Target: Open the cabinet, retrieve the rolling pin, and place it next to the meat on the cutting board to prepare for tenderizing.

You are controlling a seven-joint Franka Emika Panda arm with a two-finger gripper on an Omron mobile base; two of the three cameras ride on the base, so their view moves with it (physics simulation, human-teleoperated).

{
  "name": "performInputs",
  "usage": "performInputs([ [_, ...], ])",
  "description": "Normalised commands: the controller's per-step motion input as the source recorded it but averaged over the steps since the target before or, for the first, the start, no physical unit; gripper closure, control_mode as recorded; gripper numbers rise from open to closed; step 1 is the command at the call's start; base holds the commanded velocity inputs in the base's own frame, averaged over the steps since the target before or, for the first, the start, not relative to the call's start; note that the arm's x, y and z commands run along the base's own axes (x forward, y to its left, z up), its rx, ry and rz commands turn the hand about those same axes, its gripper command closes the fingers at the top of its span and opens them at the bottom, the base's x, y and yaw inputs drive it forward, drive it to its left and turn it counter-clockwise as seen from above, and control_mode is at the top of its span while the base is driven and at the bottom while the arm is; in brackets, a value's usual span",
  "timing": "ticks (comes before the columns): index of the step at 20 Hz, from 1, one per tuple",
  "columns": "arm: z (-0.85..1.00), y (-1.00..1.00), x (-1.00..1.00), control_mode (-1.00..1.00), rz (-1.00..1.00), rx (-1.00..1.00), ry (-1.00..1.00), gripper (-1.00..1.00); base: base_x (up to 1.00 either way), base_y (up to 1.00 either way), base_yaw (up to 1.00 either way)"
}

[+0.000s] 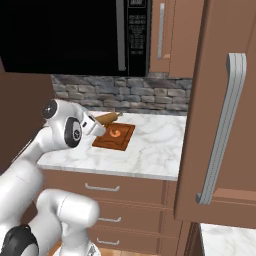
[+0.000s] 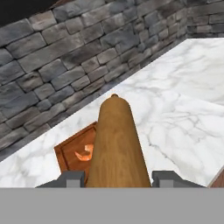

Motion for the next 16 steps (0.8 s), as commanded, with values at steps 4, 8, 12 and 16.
performInputs([
  [4, -0.31, -0.05, 0.45, -1.00, 0.02, 0.00, 0.08, 1.00, 0.00, 0.00, 0.00],
  [8, -0.28, -0.02, 0.34, -1.00, 0.00, 0.00, 0.07, 1.00, 0.00, 0.00, 0.00],
  [12, -0.13, 0.00, 0.08, -1.00, 0.01, 0.01, 0.06, 1.00, 0.00, 0.00, 0.00],
  [16, -0.06, 0.00, 0.22, -1.00, 0.01, 0.03, 0.07, 1.00, 0.00, 0.00, 0.00],
])
